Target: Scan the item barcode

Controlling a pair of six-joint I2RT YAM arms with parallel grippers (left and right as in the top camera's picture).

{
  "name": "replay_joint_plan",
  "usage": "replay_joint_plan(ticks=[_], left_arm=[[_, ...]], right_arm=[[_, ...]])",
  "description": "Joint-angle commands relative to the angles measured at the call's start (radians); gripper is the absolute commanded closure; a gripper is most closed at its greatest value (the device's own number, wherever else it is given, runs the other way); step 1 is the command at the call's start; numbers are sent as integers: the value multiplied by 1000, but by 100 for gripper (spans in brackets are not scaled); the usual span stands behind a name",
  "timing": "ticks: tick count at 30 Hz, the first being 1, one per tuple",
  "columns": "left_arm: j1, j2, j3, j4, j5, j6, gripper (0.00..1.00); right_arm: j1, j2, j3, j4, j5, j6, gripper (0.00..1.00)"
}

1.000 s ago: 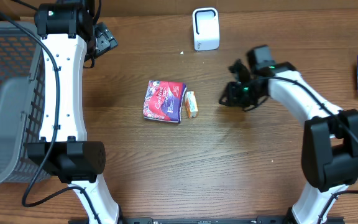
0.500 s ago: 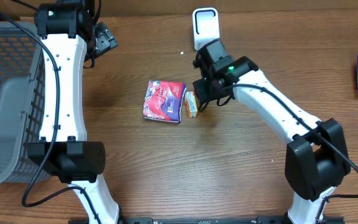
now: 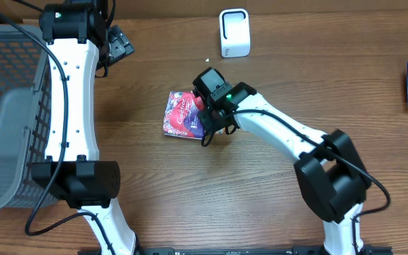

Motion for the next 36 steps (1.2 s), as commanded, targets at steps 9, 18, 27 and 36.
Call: replay_joint_plan(ticks=[9,18,27,36], left_arm=[[2,14,7,-3,-3,-9,0],[2,14,8,-3,-3,-9,0],[2,14,7,-3,-3,-9,0],[2,14,7,-3,-3,-9,0]], right_arm=[[-45,32,13,-54,237,-1,53],[-121,32,13,-59,41,2,53],[-222,32,13,-28,-371,5,50],[-234,53,-42,8,-332,95,48]])
